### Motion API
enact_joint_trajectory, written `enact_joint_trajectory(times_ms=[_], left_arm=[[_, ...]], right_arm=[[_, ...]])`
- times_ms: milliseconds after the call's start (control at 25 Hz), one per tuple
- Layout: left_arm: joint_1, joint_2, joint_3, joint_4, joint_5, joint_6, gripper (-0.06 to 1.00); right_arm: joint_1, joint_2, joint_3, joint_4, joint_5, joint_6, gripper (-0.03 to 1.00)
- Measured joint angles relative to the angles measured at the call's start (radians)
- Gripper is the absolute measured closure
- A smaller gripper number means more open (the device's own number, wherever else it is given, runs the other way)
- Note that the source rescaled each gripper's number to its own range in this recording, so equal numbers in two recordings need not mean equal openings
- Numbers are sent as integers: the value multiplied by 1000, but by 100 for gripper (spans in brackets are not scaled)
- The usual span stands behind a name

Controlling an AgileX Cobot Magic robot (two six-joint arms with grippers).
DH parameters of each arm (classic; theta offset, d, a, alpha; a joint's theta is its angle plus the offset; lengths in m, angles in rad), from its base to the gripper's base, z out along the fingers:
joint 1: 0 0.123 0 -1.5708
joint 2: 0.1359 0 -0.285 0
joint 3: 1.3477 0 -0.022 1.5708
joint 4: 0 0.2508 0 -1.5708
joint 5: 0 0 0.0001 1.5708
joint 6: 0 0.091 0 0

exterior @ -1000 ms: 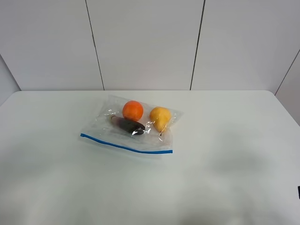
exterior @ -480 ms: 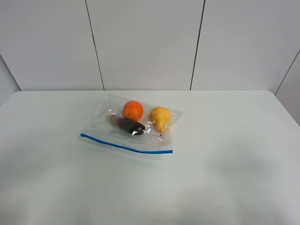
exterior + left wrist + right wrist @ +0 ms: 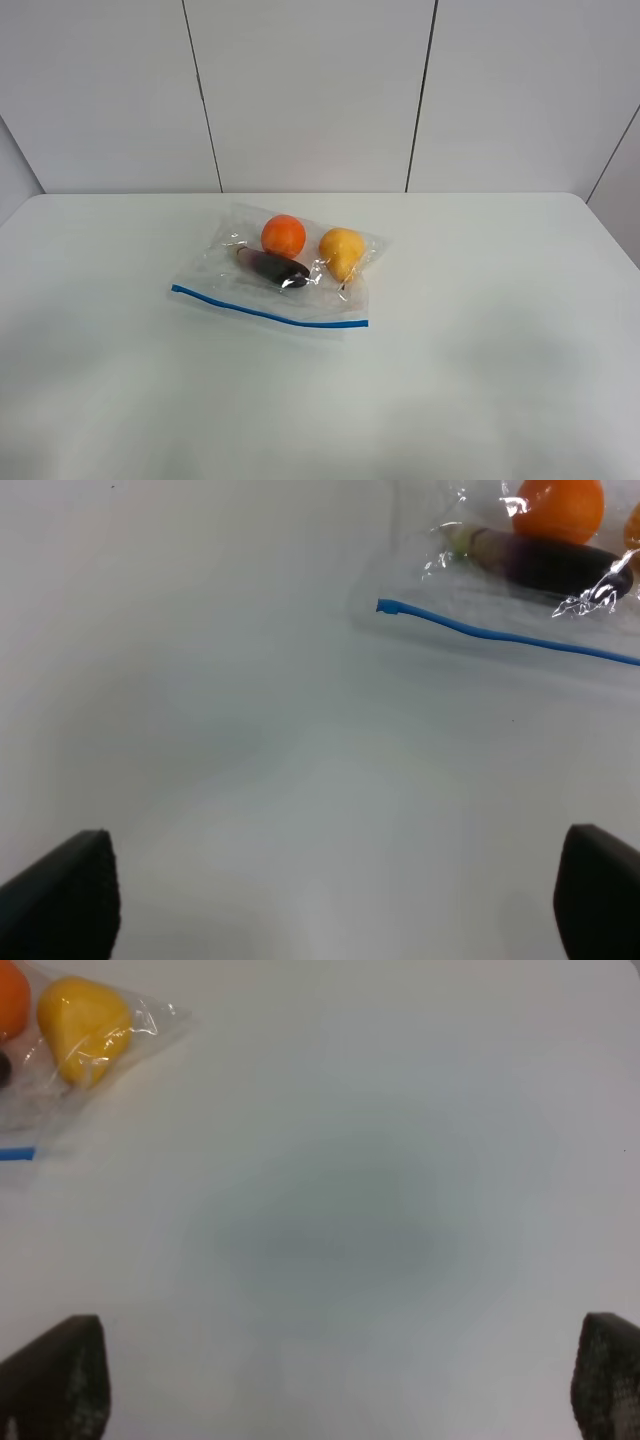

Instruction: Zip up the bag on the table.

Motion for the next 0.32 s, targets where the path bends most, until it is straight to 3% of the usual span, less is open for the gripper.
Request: enact_joint_trajectory(times_ms=[320], left_arm=[[0,0,0,0,1,0,-6]], right_arm=[[0,0,0,0,0,0,-3]])
